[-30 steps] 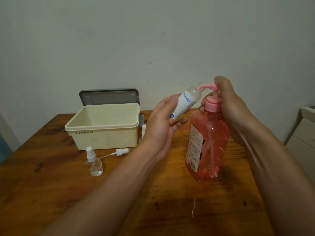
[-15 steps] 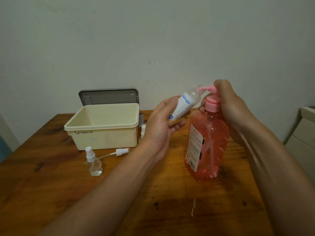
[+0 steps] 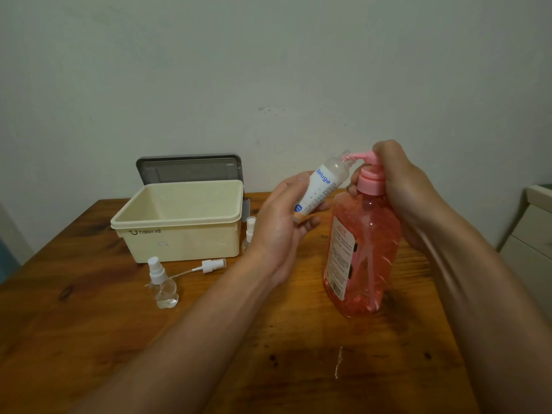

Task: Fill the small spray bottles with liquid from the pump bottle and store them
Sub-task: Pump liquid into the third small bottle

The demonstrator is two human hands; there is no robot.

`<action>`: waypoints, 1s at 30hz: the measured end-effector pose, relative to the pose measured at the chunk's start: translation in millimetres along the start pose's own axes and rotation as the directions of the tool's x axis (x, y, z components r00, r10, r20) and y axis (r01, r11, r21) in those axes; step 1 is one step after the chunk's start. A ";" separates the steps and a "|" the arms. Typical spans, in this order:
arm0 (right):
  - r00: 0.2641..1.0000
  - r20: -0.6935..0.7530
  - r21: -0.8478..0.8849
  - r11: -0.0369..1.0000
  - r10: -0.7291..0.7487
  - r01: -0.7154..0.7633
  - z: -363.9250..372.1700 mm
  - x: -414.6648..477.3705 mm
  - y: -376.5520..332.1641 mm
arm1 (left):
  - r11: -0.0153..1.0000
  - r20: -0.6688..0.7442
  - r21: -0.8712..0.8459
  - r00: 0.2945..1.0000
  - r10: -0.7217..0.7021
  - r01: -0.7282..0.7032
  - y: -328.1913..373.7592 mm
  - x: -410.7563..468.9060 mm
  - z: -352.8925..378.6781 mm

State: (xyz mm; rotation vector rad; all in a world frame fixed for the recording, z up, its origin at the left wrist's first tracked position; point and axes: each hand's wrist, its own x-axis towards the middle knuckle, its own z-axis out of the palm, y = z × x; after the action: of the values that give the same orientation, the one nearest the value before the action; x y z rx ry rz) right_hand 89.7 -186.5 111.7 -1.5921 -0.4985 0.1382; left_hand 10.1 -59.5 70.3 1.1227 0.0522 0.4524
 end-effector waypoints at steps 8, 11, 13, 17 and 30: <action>1.000 -0.001 -0.009 1.000 0.023 -0.023 0.5 -1.3 -2.2 | 1.000 0.011 -0.004 1.000 0.005 -0.005 0.7 -0.7 3.9; 1.000 0.000 -0.020 1.000 0.001 -0.001 -0.3 -0.3 -1.2 | 1.000 -0.005 -0.010 1.000 -0.004 0.004 0.1 -0.6 3.3; 1.000 -0.011 -0.029 1.000 -0.004 0.003 0.0 -0.3 -0.7 | 1.000 -0.011 -0.015 1.000 -0.014 0.014 -0.7 -1.3 1.9; 1.000 -0.024 -0.013 1.000 0.001 -0.002 0.9 -1.2 -1.6 | 0.999 -0.013 -0.027 1.000 -0.023 0.022 -1.4 -2.5 1.4; 1.000 -0.023 -0.032 0.999 -0.011 0.010 0.8 -1.5 -2.2 | 0.998 -0.016 -0.060 0.999 -0.032 0.031 -1.9 -1.9 2.4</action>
State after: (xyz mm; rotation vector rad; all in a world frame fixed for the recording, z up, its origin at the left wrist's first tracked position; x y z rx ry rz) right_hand 87.6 -186.4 113.5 -1.6203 -0.4934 0.1039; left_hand 9.6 -62.9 69.4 1.0578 0.0702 0.4328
